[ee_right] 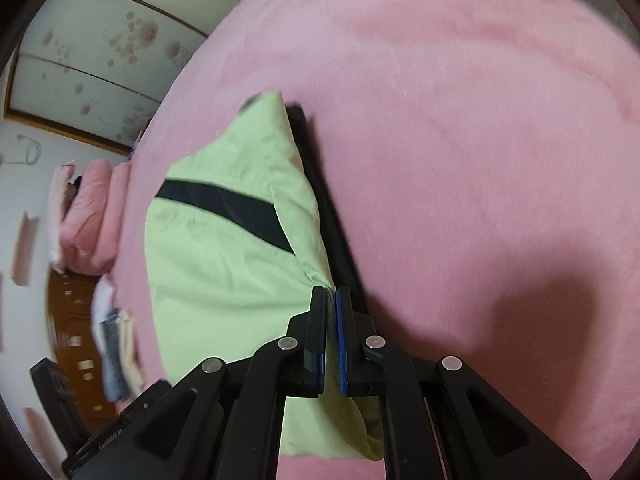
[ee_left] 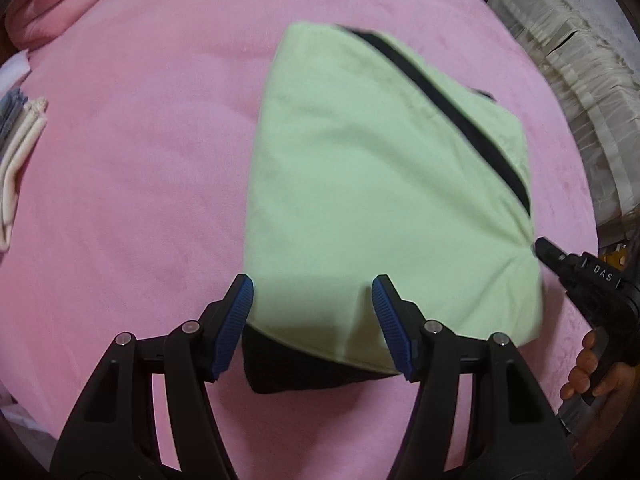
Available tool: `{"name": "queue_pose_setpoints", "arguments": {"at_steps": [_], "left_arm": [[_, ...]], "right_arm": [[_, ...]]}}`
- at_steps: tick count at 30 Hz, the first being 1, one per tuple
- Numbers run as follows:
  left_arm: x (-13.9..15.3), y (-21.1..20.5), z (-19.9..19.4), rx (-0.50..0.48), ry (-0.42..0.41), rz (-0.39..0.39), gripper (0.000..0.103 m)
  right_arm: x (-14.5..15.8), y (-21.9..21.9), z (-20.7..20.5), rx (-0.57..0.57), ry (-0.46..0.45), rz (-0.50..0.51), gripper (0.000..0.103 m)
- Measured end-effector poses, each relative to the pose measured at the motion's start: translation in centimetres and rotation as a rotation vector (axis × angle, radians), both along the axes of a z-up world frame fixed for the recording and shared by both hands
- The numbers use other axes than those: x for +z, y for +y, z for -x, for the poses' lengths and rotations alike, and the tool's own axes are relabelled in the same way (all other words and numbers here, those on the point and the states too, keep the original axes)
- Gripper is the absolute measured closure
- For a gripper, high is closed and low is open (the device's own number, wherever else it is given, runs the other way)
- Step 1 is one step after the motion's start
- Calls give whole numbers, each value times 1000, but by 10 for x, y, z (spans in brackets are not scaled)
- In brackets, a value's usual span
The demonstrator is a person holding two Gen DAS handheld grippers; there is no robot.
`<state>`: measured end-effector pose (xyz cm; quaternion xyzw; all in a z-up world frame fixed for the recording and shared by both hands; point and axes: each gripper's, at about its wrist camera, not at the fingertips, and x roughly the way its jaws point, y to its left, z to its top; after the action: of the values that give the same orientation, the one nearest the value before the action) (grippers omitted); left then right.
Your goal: Fold large clothes
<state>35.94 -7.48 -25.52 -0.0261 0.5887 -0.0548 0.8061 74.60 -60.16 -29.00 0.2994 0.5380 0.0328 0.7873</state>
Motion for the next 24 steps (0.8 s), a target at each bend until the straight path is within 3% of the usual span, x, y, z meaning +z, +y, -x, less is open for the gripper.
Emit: {"name": "queue_pose_setpoints", "arguments": {"at_steps": [3, 5, 8, 10, 12, 13, 16, 20, 22, 24], "left_arm": [[13, 4, -8, -41, -57, 57, 48], [19, 6, -24, -67, -92, 119, 56], [14, 5, -57, -72, -68, 274, 61], [-1, 4, -80, -10, -50, 383, 74], [-11, 0, -98, 16, -65, 386, 77], [-15, -4, -109, 15, -91, 350, 77], [-23, -7, -129, 22, -157, 209, 78], [-12, 20, -126, 92, -203, 179, 79], [1, 38, -113, 151, -217, 186, 79], [5, 47, -100, 143, -194, 258, 79]], "right_arm": [[33, 2, 4, -36, -135, 159, 100], [45, 5, -2, -5, -194, 182, 100], [49, 28, -33, 101, -245, 39, 100], [42, 52, -53, 174, -223, -52, 100], [34, 81, -77, 229, -189, -112, 100], [26, 97, -86, 256, -185, -124, 100], [5, 128, -111, 293, -198, -20, 100], [-2, 92, -113, 100, -230, 235, 103], [7, 58, -93, -26, -240, 278, 103], [17, 44, -75, -40, -248, 288, 103]]}}
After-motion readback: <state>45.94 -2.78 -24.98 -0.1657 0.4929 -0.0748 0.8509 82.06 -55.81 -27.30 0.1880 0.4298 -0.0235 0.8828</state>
